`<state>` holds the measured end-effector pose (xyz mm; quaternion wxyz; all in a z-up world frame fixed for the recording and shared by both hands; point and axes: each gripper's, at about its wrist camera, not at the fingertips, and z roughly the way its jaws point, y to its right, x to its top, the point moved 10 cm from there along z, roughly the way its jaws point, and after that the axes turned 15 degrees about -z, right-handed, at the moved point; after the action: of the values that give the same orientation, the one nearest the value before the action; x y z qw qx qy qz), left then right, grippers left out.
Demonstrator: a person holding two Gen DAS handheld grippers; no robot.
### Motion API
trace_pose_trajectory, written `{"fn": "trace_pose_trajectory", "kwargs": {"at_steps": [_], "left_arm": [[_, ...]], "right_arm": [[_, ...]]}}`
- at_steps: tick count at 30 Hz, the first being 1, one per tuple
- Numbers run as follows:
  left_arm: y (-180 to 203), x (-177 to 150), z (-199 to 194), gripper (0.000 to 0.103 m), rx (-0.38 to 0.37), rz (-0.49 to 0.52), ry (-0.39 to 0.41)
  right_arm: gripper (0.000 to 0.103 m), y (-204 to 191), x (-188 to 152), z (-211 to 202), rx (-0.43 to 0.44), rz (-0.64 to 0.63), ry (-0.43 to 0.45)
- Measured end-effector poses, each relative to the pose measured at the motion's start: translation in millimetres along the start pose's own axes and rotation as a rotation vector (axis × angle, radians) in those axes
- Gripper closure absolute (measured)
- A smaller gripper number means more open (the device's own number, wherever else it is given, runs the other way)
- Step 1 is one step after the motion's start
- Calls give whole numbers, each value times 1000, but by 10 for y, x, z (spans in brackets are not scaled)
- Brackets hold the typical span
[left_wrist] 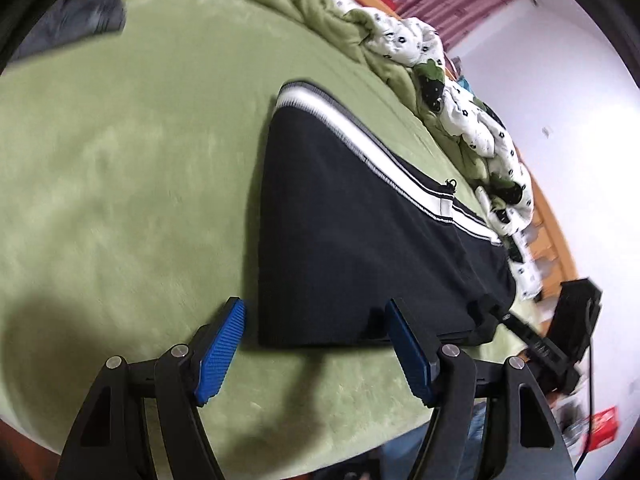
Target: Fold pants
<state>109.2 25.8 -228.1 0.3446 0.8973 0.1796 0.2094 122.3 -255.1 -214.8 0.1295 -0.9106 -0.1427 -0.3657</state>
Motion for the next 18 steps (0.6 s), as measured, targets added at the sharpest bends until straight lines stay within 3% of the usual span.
{"fn": "trace_pose_trajectory", "kwargs": {"at_steps": [3,8,11,15,18], "left_arm": [[-25,-1,103,36,14,-21,20],[-55,34,123,70,79,-36,66],[11,47,59,84,146,2,120],[336,70,-60,89,310,134,253],[760,96,-160,90,320,228,326]], "right_arm": [[65,31,-182,261,-49,-73,-127],[61,57,-237,178,-28,-114,-104],[51,218,-149,-71,-49,-93,-59],[49,593,-39,-368,-168,-121,-18],[49,1041,-59,-542,-259,-124,-10]]}}
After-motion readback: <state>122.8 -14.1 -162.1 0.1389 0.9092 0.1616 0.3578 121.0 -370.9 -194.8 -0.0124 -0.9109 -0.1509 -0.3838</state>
